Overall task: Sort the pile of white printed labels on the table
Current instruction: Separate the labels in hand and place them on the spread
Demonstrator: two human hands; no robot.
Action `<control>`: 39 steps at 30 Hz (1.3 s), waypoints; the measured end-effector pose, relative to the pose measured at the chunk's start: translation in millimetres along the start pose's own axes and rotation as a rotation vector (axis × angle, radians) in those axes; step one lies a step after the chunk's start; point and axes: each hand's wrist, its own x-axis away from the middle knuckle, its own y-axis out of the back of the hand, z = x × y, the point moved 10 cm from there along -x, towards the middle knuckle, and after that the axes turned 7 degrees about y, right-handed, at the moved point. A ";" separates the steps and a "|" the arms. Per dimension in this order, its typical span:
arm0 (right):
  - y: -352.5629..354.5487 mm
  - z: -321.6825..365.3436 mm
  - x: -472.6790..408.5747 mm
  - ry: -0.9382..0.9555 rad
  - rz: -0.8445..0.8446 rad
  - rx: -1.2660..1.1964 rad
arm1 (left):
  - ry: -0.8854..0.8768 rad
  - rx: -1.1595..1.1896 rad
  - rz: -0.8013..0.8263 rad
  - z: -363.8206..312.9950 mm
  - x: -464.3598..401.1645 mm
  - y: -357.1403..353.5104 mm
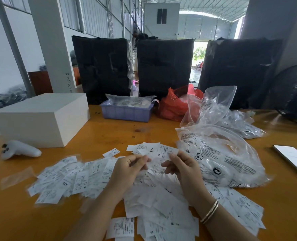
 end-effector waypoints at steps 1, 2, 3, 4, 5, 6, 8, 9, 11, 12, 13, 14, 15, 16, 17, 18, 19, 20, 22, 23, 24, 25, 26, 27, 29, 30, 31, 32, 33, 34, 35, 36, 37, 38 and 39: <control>-2.2 -0.2 0.4 -0.001 0.016 0.008 | -0.003 -0.007 0.001 0.4 -0.2 -0.3; -3.7 -1.2 0.6 -0.003 0.029 0.016 | -0.006 -0.011 0.002 0.4 -0.2 -0.4; -4.9 -1.8 0.9 -0.005 0.040 0.022 | -0.010 -0.009 0.003 0.4 -0.2 -0.3; -5.7 -2.3 1.1 -0.004 0.049 0.033 | -0.013 -0.005 0.003 0.6 -0.3 0.0; -6.5 -2.9 1.2 -0.001 0.061 0.050 | -0.012 -0.002 0.004 0.8 -0.4 0.1; -6.9 -3.9 1.3 0.004 0.071 0.074 | -0.009 -0.001 0.006 0.9 -0.4 -0.1; -7.1 -4.3 1.0 0.018 0.075 0.107 | -0.006 -0.009 0.018 0.7 -0.2 -1.7; -5.9 -3.3 0.6 0.027 0.060 0.101 | -0.010 -0.019 0.026 0.2 -0.1 -2.8; -1.7 -0.5 0.0 0.041 0.017 0.058 | -0.020 -0.034 0.032 -1.3 0.1 -3.8; 0.0 0.5 -0.3 0.041 0.002 0.039 | -0.024 -0.035 0.030 -1.9 0.1 -3.6; 0.8 0.9 -0.3 0.040 -0.003 0.029 | -0.025 -0.035 0.028 -2.0 0.2 -3.2; 0.8 0.3 -0.2 0.037 0.002 0.030 | -0.025 -0.037 0.026 -2.1 0.2 -2.9; -0.5 -0.1 0.3 0.034 0.015 0.043 | -0.025 -0.039 0.024 -2.1 0.2 -2.5; -2.6 -0.8 1.0 0.032 0.033 0.068 | -0.025 -0.042 0.021 -1.9 0.1 -2.2; -5.5 -1.6 1.8 0.028 0.055 0.099 | -0.024 -0.047 0.019 -1.9 -0.1 -2.0; -8.1 -2.8 2.4 0.024 0.075 0.127 | -0.021 -0.051 0.018 -1.7 -0.2 -1.9; -10.6 -3.7 3.1 0.017 0.094 0.150 | -0.017 -0.056 0.020 -1.4 -0.2 -2.2; -12.6 -4.7 3.7 0.010 0.110 0.166 | -0.013 -0.060 0.025 -1.1 -0.2 -2.8; -15.3 -6.7 5.0 -0.004 0.137 0.185 | -0.006 -0.065 0.036 0.0 0.1 -4.1; -16.3 -7.3 5.7 -0.011 0.148 0.190 | -0.005 -0.067 0.037 0.7 -0.1 -4.2; -16.9 -8.2 6.3 -0.017 0.159 0.194 | -0.007 -0.071 0.037 1.5 -0.8 -4.2; -17.4 -9.3 6.8 -0.025 0.167 0.195 | -0.010 -0.076 0.034 2.1 -1.5 -3.8; -17.2 -10.1 6.8 -0.031 0.168 0.189 | -0.012 -0.081 0.026 2.7 -2.1 -3.0; -16.2 -9.9 6.6 -0.036 0.159 0.174 | -0.013 -0.083 0.017 3.2 -2.6 -1.9; -11.7 -7.7 5.0 -0.035 0.118 0.110 | -0.012 -0.080 -0.002 4.1 -3.3 0.7; -8.7 -6.6 4.0 -0.032 0.092 0.067 | -0.012 -0.077 -0.006 4.3 -3.4 1.3; -5.5 -5.6 3.2 -0.031 0.066 0.024 | -0.014 -0.071 -0.004 4.4 -3.1 1.2; -2.4 -5.0 2.3 -0.030 0.041 -0.012 | -0.017 -0.064 0.003 3.9 -2.6 0.6; 0.0 -4.6 1.7 -0.031 0.020 -0.040 | -0.020 -0.061 0.011 3.1 -2.0 -0.4; 1.6 -4.9 1.5 -0.031 0.008 -0.056 | -0.024 -0.063 0.019 2.3 -1.7 -1.6; 1.6 -4.8 1.5 -0.029 0.007 -0.060 | -0.027 -0.068 0.025 1.8 -1.6 -2.5; 0.7 -4.5 1.4 -0.024 0.015 -0.048 | -0.029 -0.073 0.030 1.5 -1.7 -3.3; -1.4 -3.9 1.9 -0.019 0.033 -0.029 | -0.032 -0.076 0.035 1.2 -1.8 -4.0; -4.2 -3.4 2.6 -0.012 0.056 -0.004 | -0.034 -0.076 0.039 1.2 -1.9 -4.5; -7.4 -3.4 3.4 -0.011 0.081 0.022 | -0.034 -0.074 0.042 1.3 -2.0 -4.6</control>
